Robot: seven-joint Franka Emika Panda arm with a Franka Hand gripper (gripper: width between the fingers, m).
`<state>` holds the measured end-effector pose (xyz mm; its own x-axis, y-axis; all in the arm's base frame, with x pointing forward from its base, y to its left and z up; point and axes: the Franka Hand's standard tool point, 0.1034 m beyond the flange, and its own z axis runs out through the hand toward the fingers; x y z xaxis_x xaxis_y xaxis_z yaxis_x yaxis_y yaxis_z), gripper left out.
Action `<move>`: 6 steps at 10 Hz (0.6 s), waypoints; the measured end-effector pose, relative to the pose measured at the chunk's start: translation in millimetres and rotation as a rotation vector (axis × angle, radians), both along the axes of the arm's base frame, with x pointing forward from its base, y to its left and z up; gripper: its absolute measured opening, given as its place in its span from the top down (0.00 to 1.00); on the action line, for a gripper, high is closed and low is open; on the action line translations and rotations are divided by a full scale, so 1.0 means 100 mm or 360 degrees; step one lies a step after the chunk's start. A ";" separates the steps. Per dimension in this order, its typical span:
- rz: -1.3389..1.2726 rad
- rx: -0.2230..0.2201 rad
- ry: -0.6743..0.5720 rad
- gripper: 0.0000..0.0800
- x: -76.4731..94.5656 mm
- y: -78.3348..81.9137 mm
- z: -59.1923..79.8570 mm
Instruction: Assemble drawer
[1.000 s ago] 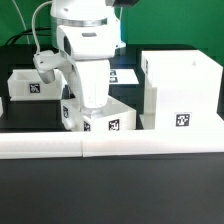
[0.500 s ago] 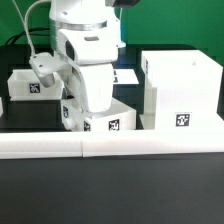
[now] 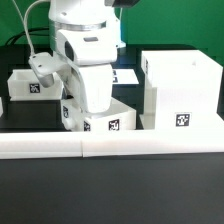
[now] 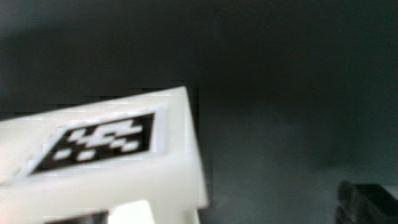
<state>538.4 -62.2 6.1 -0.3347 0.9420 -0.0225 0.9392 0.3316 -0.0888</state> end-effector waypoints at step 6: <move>-0.0017 0.0033 -0.0161 0.19 0.02 -0.05 -0.03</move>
Offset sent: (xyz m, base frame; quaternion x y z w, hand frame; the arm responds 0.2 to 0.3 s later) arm -0.0002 -0.0001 0.0002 0.0009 0.0014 -0.0027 1.0000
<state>540.7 -67.1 2.7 -0.3216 0.9462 -0.0362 0.9466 0.3223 0.0137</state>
